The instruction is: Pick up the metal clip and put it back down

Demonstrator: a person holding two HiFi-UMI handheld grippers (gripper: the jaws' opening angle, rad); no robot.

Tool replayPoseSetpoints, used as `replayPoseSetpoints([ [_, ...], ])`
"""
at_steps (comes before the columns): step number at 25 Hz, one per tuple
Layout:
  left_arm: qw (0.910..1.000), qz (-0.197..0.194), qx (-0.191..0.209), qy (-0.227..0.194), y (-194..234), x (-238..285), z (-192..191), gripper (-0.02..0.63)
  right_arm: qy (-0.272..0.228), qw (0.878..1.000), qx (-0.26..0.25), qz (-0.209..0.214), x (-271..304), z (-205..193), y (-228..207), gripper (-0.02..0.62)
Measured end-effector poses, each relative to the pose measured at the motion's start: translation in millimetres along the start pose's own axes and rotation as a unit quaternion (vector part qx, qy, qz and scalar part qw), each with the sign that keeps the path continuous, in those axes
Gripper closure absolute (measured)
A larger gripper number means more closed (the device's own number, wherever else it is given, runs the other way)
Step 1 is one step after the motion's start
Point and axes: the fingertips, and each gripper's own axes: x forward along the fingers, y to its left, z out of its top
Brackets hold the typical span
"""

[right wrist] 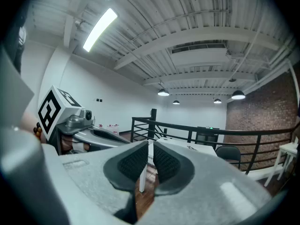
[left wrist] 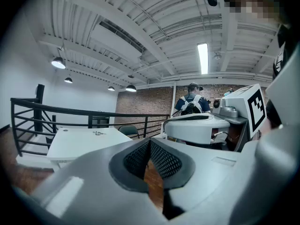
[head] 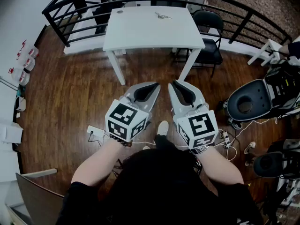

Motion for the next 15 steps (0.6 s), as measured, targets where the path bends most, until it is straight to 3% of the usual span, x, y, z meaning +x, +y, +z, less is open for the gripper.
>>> replayPoseSetpoints([
  [7,0.9999,0.003,0.009,0.013,42,54,1,0.591,-0.009,1.0,0.013,-0.004,51,-10,-49,0.575],
  [15,0.9992,0.012,0.011,0.036,99,150,15,0.591,-0.006,0.999,0.032,-0.001,122,-19,-138,0.575],
])
